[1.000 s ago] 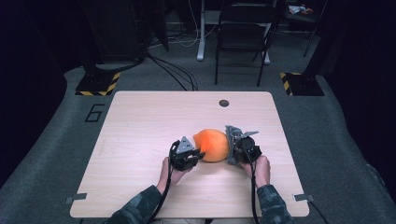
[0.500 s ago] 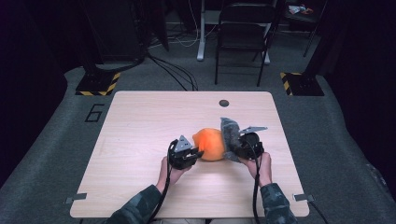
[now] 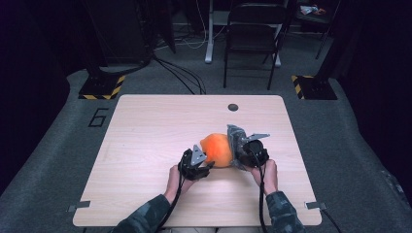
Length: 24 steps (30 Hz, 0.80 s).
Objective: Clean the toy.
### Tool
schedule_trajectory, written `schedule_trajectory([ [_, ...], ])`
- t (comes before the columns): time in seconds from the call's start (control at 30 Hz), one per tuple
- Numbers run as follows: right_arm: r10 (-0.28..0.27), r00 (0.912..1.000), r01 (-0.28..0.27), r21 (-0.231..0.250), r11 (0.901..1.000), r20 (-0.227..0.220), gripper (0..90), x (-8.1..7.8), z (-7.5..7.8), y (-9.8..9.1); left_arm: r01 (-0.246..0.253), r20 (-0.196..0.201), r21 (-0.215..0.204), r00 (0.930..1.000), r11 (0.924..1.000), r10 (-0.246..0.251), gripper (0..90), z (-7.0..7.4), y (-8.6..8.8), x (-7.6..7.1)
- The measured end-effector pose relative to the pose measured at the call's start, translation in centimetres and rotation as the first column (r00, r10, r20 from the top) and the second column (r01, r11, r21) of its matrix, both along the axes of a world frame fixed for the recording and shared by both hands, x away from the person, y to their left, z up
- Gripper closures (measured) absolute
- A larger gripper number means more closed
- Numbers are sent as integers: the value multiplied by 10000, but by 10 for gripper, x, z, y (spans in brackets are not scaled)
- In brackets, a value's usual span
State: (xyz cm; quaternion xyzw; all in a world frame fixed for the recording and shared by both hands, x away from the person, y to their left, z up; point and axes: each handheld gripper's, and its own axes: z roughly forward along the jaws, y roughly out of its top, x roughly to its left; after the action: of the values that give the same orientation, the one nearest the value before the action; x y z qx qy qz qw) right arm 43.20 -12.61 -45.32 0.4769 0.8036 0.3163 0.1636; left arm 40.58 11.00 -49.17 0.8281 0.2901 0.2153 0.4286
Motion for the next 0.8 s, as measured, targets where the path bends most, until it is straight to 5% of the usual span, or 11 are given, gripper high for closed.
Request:
schedule_trajectory([
  [0.1, -29, 10000, 29, -52, 10000, 35, 719, 0, 0, -1, 37, -150, -415, 9999, 9991, -43, 733, 1, 2, 2],
  [0.23, -92, 9998, 91, 48, 9999, 159, 723, -3, 12, -2, -30, -403, -936, 9992, 9956, -8, 779, 7, 7, 3],
  [0.4, 294, 9981, -335, 748, 9966, 544, 723, -13, 40, 6, -220, -910, -2057, 9958, 9784, 32, 781, 18, 11, 2],
  [0.57, 1100, 9908, -1155, 692, 9909, 785, 718, -24, 45, 34, 21, -1035, -2083, 9943, 9781, -242, 775, 21, 8, -3],
  [0.63, 951, 9918, -973, 222, 9950, 849, 717, -24, 41, 38, 80, -1158, -2067, 9927, 9784, -326, 774, 19, 7, -2],
  [0.8, 697, 9953, -706, 103, 9975, 679, 717, -18, 29, 29, 217, -1168, -1962, 9921, 9803, -453, 763, 15, 7, 1],
])
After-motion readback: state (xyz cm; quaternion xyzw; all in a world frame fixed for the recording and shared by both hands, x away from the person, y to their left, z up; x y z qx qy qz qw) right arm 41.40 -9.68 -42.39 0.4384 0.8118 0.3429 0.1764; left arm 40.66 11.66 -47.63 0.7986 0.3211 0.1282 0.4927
